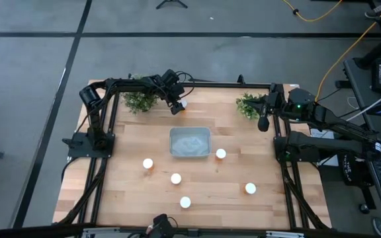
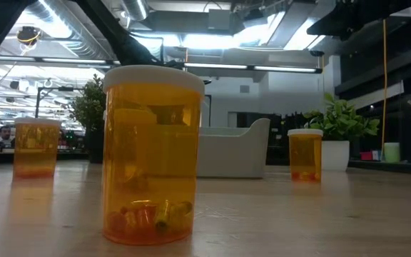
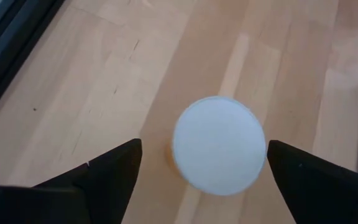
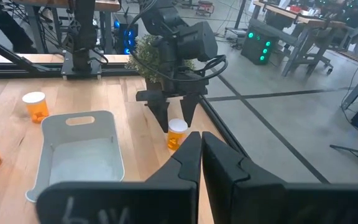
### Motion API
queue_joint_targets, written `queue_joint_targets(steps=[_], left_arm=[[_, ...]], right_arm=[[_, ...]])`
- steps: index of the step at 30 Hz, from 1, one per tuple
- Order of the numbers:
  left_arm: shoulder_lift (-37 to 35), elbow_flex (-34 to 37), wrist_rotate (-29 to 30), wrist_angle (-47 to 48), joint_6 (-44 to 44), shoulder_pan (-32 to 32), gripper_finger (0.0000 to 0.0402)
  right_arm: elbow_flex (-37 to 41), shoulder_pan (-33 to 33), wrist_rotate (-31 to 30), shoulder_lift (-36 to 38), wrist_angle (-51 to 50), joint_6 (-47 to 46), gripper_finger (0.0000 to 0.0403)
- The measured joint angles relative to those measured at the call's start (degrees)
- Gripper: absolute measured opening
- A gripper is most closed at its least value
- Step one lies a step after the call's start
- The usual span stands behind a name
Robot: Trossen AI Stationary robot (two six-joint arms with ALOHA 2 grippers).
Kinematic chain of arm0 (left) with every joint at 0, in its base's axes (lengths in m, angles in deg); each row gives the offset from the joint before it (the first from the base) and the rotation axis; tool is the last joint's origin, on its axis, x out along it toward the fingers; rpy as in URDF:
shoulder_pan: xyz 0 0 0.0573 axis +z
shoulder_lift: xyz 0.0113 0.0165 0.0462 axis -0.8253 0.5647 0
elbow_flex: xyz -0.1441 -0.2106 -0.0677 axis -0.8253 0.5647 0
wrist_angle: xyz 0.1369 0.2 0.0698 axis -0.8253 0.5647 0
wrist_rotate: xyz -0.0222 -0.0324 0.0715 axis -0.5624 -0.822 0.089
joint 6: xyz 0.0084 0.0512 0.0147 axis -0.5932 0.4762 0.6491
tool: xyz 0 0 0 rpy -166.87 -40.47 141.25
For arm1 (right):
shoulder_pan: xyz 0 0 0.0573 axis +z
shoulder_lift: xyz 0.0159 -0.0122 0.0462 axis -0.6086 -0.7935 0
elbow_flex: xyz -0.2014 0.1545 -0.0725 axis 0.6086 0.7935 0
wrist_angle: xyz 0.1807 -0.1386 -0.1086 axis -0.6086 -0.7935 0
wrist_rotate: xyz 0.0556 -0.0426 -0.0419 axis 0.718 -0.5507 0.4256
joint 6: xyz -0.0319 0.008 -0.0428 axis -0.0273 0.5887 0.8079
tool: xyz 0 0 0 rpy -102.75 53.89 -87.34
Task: Pick and place pill bottles into a basket
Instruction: Put the orange pill bottle into the gray bin
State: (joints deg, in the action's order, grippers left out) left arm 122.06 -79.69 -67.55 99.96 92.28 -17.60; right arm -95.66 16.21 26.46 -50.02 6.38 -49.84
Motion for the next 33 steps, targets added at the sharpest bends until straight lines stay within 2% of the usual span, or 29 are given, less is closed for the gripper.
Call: queue_joint_targets(steps=[7,18,33], left_arm=[[1.95,0.00,-2.34,0.45,-0.45,-0.49,0.0340],[1.73,0.00,-2.69,-2.04,-1.93,-0.90,0.0319],[1.73,0.00,-2.70,-2.22,-1.93,-0.90,0.0238]], right_arm=[[0.00,0.00,0.00,0.00,0.00,-0.02,0.0019],[0.00,0.00,0.00,-0.02,0.00,-0.07,0.0019],[0.00,0.00,0.00,-0.02,0.00,-0.08,0.0019]])
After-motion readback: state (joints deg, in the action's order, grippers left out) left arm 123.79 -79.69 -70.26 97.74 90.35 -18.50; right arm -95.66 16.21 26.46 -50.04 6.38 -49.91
